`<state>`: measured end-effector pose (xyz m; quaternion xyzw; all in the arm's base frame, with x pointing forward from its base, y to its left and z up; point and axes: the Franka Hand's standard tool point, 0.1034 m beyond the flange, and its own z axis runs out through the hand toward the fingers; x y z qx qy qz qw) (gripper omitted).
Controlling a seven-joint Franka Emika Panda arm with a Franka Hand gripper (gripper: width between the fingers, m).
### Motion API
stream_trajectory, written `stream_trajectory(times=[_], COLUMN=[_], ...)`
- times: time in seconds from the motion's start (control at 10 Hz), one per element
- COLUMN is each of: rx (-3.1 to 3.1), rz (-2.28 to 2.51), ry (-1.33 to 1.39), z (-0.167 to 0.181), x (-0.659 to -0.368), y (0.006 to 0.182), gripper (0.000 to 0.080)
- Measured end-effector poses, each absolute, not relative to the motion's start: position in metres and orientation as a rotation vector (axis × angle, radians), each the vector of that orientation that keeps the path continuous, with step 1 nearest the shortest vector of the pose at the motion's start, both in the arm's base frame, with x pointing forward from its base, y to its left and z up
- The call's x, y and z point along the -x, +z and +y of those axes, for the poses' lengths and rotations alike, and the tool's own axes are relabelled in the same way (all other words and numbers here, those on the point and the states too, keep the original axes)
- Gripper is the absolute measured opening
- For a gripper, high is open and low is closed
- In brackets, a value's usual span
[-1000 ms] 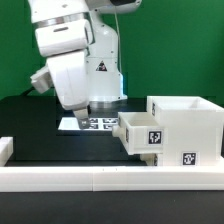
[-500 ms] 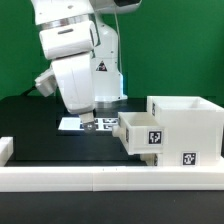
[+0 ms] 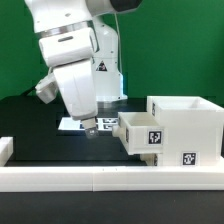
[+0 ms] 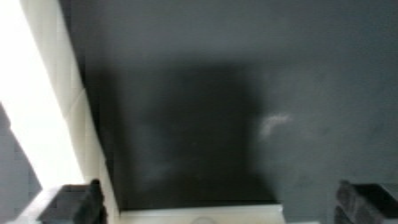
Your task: Assemble drawer
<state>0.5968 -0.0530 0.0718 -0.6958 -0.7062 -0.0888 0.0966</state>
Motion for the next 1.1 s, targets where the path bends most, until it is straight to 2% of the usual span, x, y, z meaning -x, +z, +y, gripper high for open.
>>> stream_trajectory(times=[0.7, 1.1], rx=[2.102, 2.141], rz=[-2.023, -1.984], ry=[-0.275, -0.219], z=[-0.008, -0.001], x=[-0.600, -0.599], y=[0.065, 0.065], gripper=[0.0649, 0.0649])
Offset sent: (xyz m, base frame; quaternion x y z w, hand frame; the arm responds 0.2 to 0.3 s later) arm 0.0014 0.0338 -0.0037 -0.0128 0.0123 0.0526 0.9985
